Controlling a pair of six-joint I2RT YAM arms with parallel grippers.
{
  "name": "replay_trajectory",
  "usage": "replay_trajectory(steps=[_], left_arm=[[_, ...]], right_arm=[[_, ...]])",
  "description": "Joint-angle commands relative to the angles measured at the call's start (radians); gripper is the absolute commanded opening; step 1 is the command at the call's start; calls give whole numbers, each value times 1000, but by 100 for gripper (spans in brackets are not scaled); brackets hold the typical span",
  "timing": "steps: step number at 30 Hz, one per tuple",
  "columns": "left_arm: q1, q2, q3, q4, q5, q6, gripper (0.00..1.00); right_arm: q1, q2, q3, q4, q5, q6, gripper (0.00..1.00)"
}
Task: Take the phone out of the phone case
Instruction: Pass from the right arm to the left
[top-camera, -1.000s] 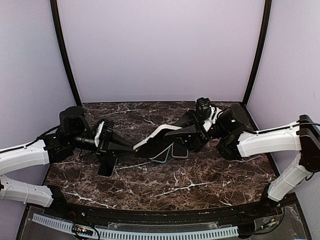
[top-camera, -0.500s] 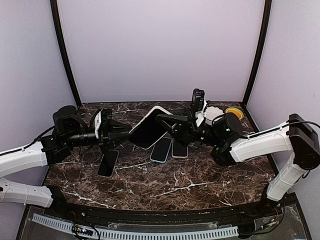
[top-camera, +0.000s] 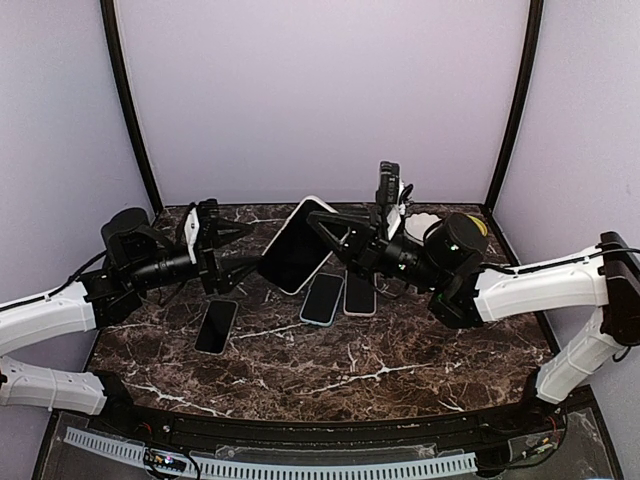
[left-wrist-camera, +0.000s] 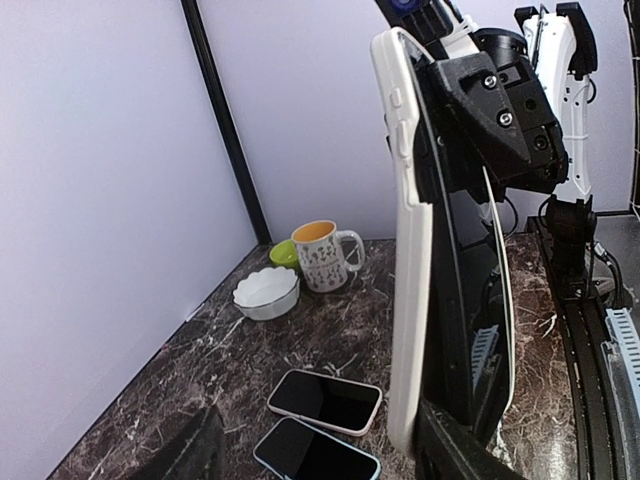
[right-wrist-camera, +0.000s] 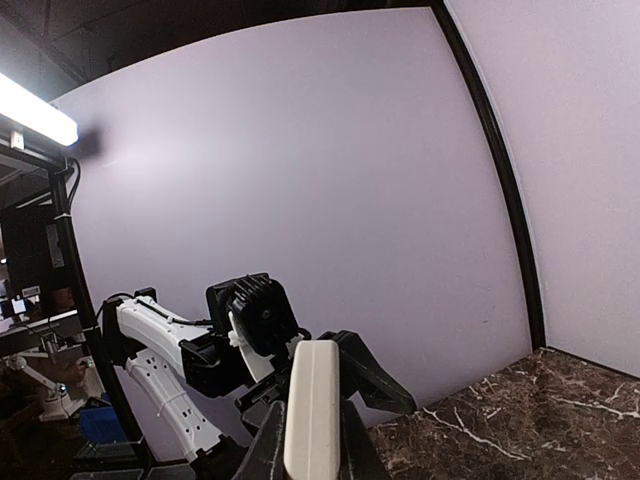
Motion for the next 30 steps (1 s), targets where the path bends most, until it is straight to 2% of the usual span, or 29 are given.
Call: replay_trajectory(steps=[1, 5, 8, 12, 21, 25, 30], left_arm=[[-1, 10, -15, 117, 111, -72, 69], [-1, 11, 14, 103, 90, -120, 71], [1, -2, 56, 23, -48, -129, 70], [5, -24, 99, -76, -131, -147, 64], [10, -118, 85, -117, 61, -233, 52], [10, -119, 63, -57, 88, -329, 52], [10, -37, 28, 157, 60, -505, 54]], right_arm=[[31, -31, 78, 42, 98, 67, 0], [31, -43, 144, -66, 233, 38, 0], [28, -54, 182, -134, 300, -16, 0], [13, -66, 193, -148, 334, -50, 0], [-34, -157, 116, -143, 311, -117, 0], [-59, -200, 76, -141, 314, -130, 0], [-69, -208, 67, -34, 370, -109, 0]])
